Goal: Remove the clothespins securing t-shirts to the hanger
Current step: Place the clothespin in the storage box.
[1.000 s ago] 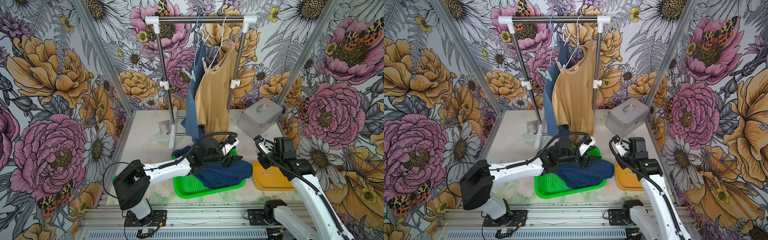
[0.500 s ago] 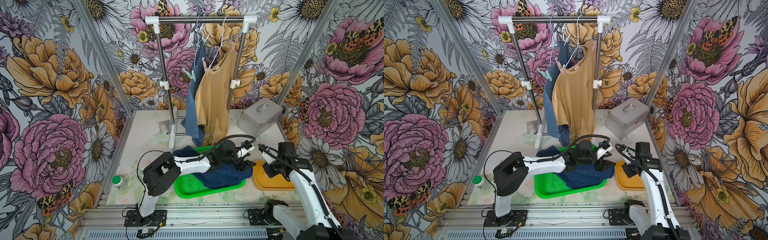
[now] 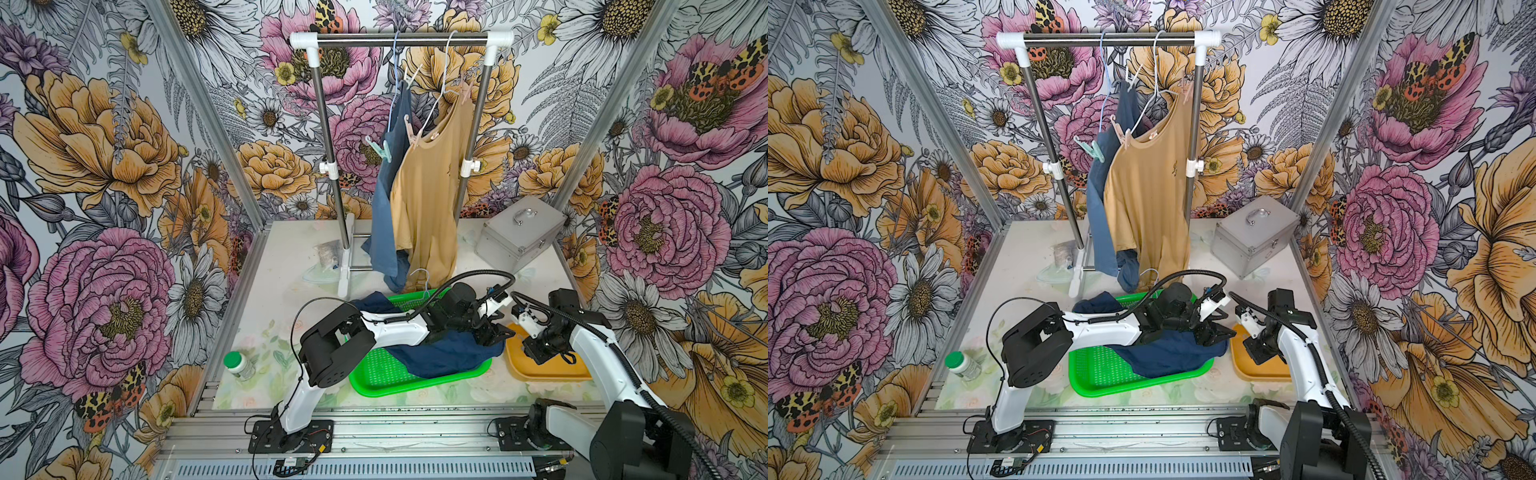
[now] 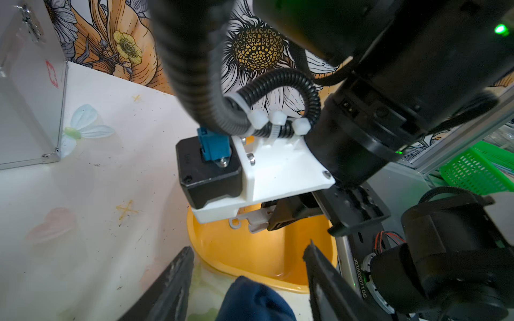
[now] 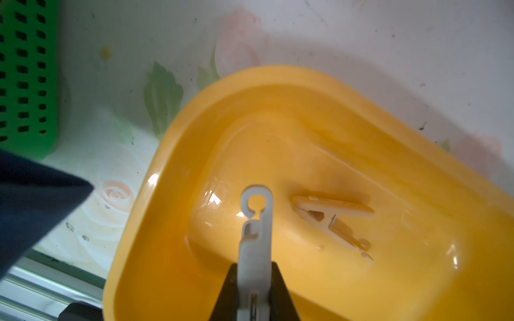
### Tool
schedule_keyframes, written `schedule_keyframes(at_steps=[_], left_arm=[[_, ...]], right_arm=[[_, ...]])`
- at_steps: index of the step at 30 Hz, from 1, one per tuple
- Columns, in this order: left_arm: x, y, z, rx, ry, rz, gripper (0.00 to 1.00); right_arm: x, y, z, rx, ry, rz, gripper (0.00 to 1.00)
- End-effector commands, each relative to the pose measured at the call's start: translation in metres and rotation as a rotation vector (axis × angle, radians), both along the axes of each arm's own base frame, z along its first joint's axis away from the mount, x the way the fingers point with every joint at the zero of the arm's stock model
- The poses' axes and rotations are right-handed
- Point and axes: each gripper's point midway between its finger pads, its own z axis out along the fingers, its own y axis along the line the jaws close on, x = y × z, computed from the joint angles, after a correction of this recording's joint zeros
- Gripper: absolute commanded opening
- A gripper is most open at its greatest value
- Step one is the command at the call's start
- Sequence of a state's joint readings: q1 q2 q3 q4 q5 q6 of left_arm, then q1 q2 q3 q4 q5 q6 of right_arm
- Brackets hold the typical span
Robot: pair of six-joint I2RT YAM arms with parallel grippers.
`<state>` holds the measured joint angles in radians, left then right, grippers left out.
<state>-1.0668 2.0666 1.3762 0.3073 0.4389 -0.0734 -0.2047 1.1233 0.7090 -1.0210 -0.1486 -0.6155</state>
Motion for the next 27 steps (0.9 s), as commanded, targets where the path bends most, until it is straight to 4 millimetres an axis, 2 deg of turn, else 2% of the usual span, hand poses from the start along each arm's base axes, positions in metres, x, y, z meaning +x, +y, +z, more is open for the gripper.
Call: schedule_keyframes(at_steps=[1,9,18,22,27], left_arm=[[0.000,-0.005,0.006,-0.023,0.008,-0.009,0.65],[0.001,-0.006,0.001,-0.007,0.007,-0.005,0.65],[0.003,-0.008,0.001,0.001,-0.005,-0.003,0.66],[0.005,-0.009,0.004,-0.005,0.001,-0.003,0.67],[0.008,-0.007,0.012,-0.014,0.000,0.002,0.67]], right_arm=[[0.015,0.001,0.003,0.023,-0.033,0.023,0.07],[0.023,-0.007,-0.008,0.024,-0.001,0.010,0.09],[0.030,-0.007,-0.017,0.039,0.009,0.010,0.15],[0.030,-0.008,-0.019,0.035,0.013,0.011,0.26],[0.032,-0.006,-0.009,0.047,-0.032,-0.018,0.40]])
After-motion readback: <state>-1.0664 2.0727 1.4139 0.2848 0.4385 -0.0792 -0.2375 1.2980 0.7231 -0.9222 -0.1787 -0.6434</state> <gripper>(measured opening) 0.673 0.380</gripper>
